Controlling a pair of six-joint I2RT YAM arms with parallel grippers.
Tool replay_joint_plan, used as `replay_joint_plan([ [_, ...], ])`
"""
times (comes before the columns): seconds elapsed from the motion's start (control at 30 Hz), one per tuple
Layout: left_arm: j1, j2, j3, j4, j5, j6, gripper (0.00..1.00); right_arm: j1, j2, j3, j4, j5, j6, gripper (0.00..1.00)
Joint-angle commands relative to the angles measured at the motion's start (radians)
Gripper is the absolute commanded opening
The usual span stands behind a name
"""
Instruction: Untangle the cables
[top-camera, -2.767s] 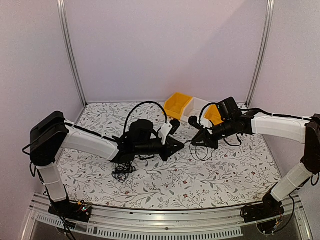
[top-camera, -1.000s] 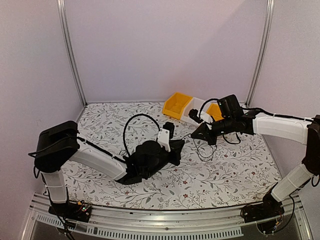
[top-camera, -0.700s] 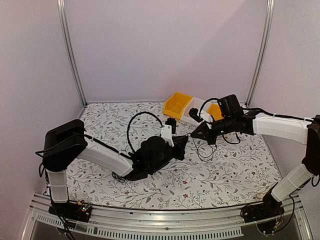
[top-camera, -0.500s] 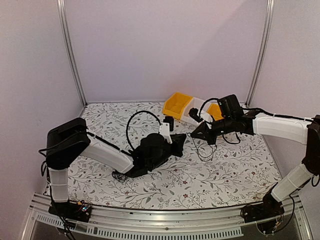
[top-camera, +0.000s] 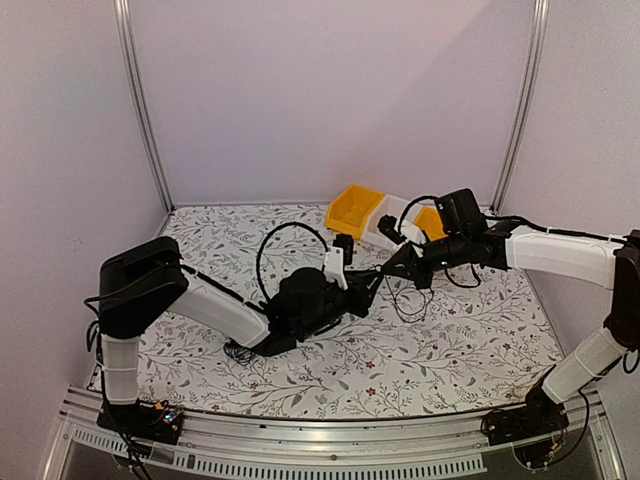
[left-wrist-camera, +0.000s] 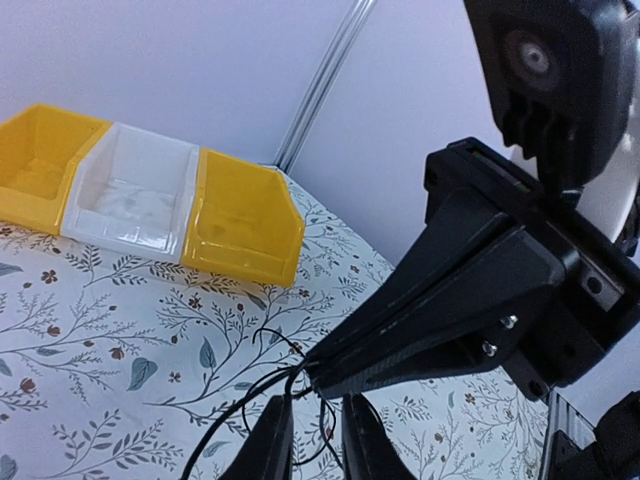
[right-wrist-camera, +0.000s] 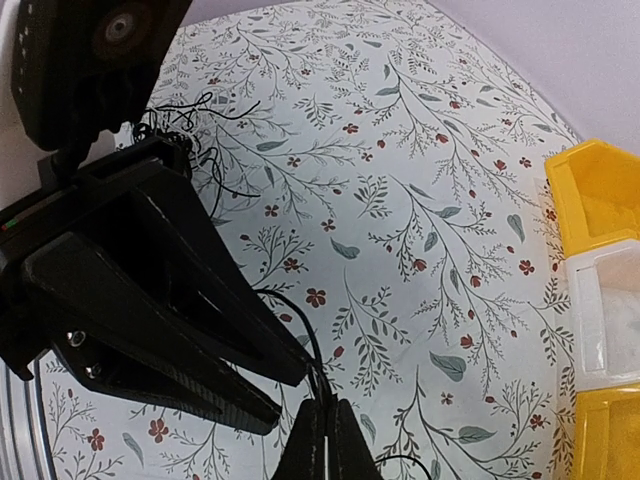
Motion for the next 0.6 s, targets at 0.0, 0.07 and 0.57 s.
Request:
replay_joint_plan([
  [0.0, 0.004, 0.021, 0.029, 0.028, 0.005, 0.004, 0.14, 0.005, -0.016, -0.012, 0.017, -0.01, 0.01, 0.0],
  [0.07, 0.004, 0.022, 0.047, -0.011, -0.027, -0.002, 0.12, 0.005, -0.017, -0.012, 0.014, -0.018, 0.007, 0.0],
  [0.57, 0.02, 0.055, 0.101, -0.002, -0.07, 0.024, 0.0, 0.005, -0.014, -0.009, -0.011, -0.06, -0.017, 0.0],
])
